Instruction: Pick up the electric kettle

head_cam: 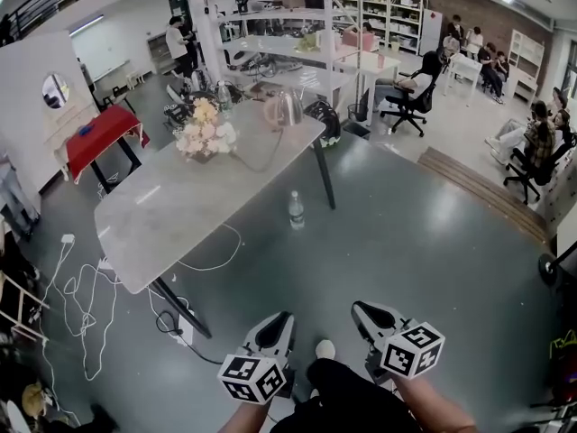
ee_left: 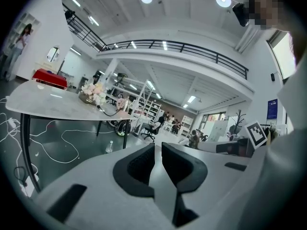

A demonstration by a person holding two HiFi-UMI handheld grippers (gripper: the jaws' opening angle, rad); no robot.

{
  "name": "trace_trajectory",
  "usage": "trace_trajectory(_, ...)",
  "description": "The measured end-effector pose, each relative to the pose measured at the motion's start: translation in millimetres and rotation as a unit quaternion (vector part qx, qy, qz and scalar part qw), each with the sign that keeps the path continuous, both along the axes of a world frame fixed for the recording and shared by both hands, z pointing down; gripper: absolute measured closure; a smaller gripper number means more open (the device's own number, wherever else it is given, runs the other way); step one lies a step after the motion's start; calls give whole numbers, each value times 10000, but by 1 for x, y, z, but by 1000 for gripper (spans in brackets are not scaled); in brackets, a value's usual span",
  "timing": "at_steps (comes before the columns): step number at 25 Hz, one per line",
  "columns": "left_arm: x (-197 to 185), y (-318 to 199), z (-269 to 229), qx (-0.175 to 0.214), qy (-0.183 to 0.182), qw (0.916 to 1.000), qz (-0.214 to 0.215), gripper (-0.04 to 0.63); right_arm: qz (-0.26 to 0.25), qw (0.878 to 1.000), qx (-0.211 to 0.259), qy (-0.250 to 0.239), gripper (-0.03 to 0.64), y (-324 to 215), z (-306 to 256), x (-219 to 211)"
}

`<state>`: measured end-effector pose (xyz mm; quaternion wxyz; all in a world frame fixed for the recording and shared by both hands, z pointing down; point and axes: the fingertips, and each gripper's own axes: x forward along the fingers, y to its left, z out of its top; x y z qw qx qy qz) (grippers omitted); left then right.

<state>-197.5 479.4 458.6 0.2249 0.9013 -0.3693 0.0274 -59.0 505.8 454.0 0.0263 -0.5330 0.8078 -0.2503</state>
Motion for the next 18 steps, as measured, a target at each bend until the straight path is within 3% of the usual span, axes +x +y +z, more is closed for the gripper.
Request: trace_trajectory(18, 27, -145, -7, -78, -167, 9998, -63, 551, -294, 9995, -23, -149, 609, -165, -7, 8)
